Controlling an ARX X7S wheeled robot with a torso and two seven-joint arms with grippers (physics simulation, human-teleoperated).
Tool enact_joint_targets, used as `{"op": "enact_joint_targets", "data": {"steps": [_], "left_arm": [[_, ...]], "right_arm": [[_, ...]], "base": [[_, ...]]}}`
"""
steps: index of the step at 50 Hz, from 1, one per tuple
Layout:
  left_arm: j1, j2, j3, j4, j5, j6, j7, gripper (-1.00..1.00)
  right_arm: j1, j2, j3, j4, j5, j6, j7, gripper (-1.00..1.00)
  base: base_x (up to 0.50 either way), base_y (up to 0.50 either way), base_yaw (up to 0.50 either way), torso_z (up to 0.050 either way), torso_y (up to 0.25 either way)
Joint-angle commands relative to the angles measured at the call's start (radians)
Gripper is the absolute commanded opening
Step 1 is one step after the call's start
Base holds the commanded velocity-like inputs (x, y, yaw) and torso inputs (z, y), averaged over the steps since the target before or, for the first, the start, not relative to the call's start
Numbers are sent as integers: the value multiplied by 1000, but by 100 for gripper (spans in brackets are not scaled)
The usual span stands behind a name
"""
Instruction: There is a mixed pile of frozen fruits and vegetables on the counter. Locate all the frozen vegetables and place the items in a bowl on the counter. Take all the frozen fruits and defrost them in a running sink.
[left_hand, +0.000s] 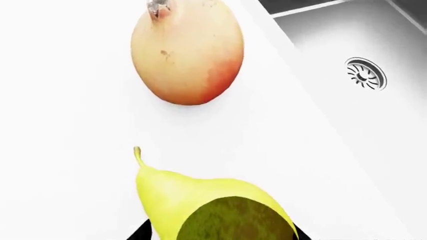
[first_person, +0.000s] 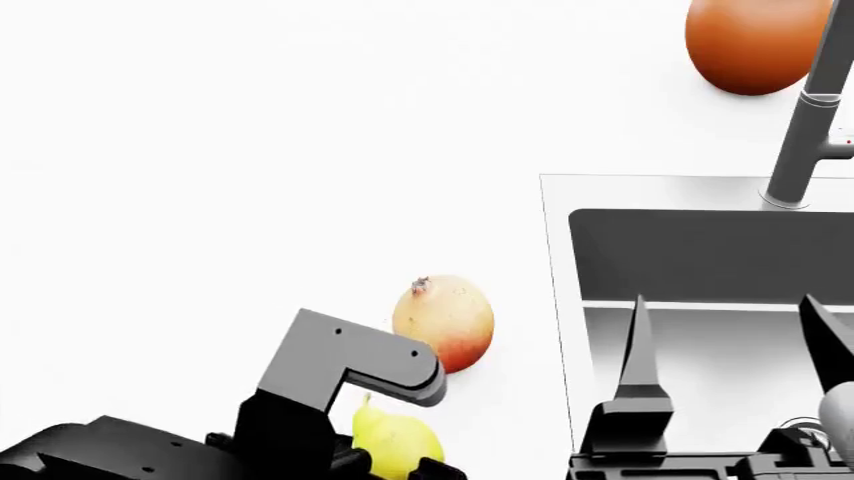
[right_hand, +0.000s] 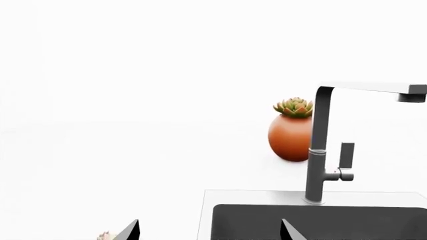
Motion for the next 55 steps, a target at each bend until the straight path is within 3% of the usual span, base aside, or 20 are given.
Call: {"op": "enact_joint_targets", "data": {"steps": [1, 12, 19, 26, 35, 48, 55], "left_arm": [[15, -14, -20, 42, 24, 43, -32, -100], [22, -107, -117, 229, -16, 100, -103, -100], [61, -240, -216, 352, -27, 133, -86, -100], [-2, -379, -285, 432, -26, 96, -53, -100], [-46, -519, -384, 517, -173, 110, -78, -100], [-4, -557, -419, 514, -165, 130, -31, -100], [-20, -536, -399, 495, -141, 122, -31, -100]], "right_arm": [[-4, 1, -17, 6, -9, -6, -3, 100], [8, -2, -69, 26, -44, -12, -20, 100], [156, 5, -197, 98, -71, 32, -39, 100], [233, -1, -304, 188, -110, 40, -96, 100], [365, -72, -451, 361, -178, 30, -168, 100], [448, -99, -582, 416, -219, 44, -223, 100], [445, -84, -622, 416, -208, 73, -245, 100]], "base": [[0, 0, 0, 0, 0], [0, 0, 0, 0, 0], [0, 0, 0, 0, 0], [0, 0, 0, 0, 0], [0, 0, 0, 0, 0], [0, 0, 0, 0, 0], [0, 0, 0, 0, 0]]}}
